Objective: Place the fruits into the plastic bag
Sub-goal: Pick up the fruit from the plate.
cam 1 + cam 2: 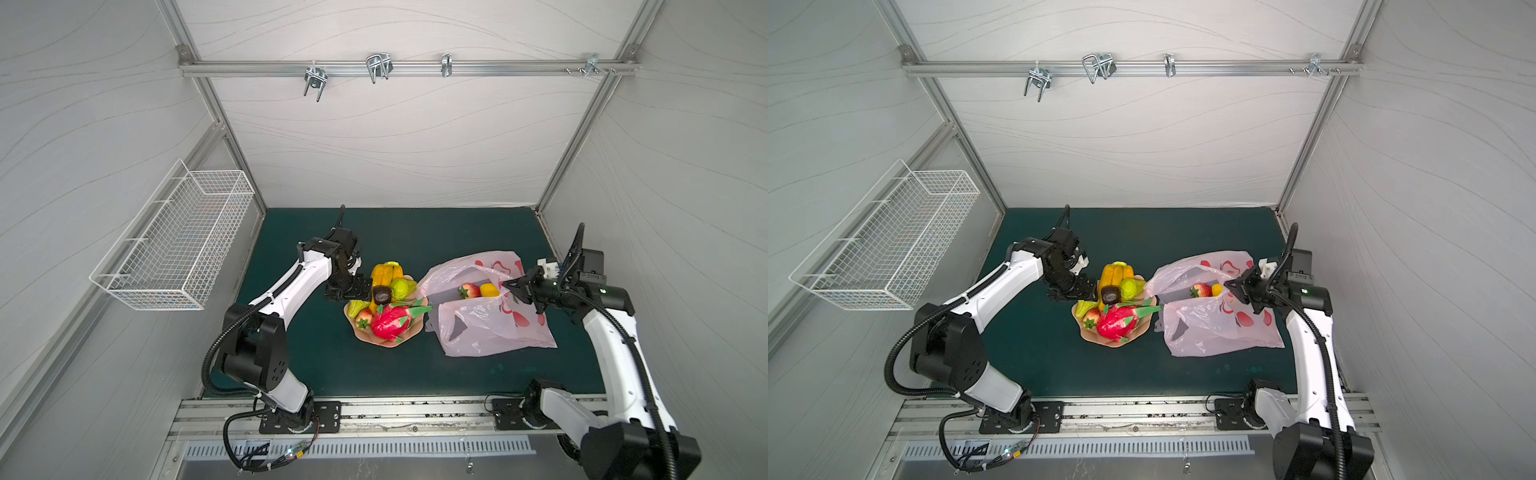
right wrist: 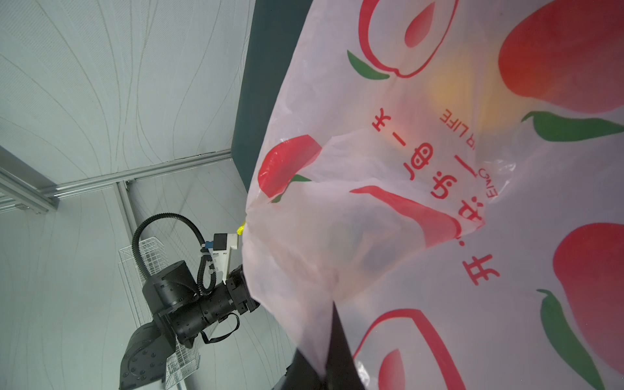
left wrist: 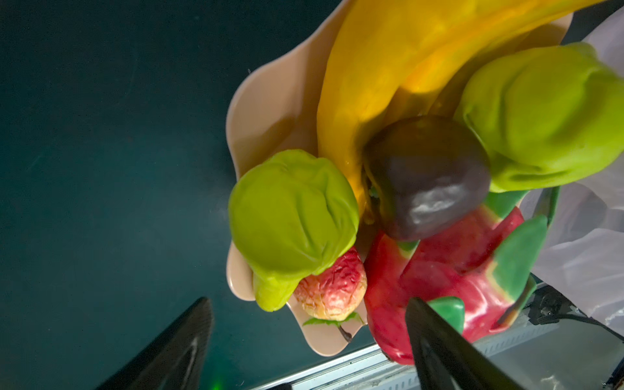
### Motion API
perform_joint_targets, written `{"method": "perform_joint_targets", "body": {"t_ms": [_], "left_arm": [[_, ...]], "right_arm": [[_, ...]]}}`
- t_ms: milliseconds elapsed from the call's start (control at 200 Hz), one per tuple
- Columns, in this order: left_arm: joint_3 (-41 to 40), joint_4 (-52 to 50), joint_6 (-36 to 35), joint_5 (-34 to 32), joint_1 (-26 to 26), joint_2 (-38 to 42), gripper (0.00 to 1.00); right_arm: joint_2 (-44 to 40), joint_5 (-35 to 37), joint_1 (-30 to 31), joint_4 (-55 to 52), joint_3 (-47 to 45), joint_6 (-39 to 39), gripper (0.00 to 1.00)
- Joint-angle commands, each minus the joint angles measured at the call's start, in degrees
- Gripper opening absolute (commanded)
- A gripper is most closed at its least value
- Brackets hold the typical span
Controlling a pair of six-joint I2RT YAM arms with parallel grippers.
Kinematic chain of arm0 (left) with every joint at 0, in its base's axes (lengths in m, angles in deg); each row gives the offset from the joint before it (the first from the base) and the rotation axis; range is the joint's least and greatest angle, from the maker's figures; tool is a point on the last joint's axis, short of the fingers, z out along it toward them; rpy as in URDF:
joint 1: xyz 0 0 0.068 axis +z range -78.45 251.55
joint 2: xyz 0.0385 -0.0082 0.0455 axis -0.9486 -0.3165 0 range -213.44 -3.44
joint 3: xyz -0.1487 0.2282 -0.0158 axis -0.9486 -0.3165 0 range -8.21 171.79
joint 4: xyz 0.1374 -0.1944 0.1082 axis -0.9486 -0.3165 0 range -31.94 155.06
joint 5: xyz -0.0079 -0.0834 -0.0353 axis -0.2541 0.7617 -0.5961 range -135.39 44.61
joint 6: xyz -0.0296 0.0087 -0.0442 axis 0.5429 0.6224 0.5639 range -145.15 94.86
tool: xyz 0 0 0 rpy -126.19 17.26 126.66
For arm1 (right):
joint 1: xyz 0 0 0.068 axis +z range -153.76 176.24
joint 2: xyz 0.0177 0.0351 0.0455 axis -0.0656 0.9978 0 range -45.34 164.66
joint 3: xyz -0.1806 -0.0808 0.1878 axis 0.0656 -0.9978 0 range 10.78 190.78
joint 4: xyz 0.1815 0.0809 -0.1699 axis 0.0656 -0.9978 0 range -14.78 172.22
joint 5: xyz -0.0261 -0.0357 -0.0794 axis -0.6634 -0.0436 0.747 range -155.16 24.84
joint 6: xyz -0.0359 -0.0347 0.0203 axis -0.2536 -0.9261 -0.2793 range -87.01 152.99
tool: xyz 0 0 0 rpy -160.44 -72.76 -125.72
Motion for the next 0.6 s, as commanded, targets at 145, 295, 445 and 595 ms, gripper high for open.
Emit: {"method": "perform_joint_targets", "body": {"t_ms": [145,295,445,595], "left_arm": [[1.0,2.43,-1.02,-0.23,0.17,-3.24,0.91],[0.71,2.99,-1.02,-0.61,0.16,-4.92,0.89],[-0.11,3.95,-0.58,-0.89,0.16,-5.83,0.86],[-0.46,4.94,-0.05,-0.6,0.16,-6.65,0.82]], "right_arm": [[0.45,-0.35,0.33,-0.07,1.58,-0.01,0.01],[0.45,-0.37,0.32,-0.08,1.58,0.18,0.01],[0.21,-0.19,0.25,0.08,1.5,0.34,0.01],[0.12,-0.14,0.35,0.17,1.41,0.59,0.01]]}}
